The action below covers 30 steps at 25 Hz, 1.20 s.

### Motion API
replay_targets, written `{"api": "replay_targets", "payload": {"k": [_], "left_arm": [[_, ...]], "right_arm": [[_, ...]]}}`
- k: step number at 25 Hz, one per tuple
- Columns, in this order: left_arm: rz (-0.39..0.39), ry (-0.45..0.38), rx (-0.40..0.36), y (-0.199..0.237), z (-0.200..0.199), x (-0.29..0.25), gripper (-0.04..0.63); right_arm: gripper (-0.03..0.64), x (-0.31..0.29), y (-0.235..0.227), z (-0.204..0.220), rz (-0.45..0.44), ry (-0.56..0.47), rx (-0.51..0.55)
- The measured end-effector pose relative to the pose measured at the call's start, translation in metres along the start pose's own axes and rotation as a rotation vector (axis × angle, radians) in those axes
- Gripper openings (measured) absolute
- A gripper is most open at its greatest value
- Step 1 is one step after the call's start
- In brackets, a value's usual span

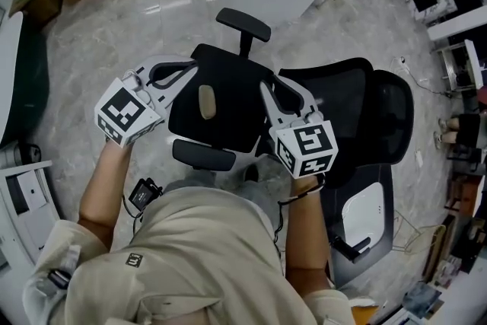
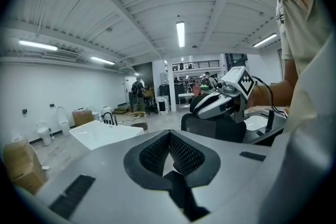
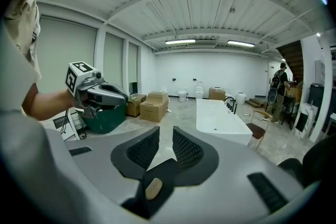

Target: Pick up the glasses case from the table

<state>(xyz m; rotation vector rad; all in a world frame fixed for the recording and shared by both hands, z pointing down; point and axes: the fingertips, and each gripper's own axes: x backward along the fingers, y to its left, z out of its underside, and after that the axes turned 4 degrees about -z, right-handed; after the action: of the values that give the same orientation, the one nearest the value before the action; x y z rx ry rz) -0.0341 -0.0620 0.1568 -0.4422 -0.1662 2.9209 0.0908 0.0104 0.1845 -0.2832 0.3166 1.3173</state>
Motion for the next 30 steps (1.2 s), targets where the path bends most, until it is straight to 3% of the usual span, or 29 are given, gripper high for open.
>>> {"api": "replay_targets", "payload": {"k": [9,17,30], "left_arm": [[0.076,0.038,0.038,0.012,0.035,-0.034,0.015],[0.084,0.113,0.132,0.016,0.069,-0.065,0.017],[0.095,0.303,0.323,0.030,0.196,-0.128,0.024]], "right_arm": [[0.116,-0.027,-0.011,0.019,0.019,0.048,-0.030],[0.156,-0.060,-0.018,0.058,-0.055,0.115,-0.076],[0.239,-0.144,-0.032,0.161,-0.195,0.251,-0.182]]}}
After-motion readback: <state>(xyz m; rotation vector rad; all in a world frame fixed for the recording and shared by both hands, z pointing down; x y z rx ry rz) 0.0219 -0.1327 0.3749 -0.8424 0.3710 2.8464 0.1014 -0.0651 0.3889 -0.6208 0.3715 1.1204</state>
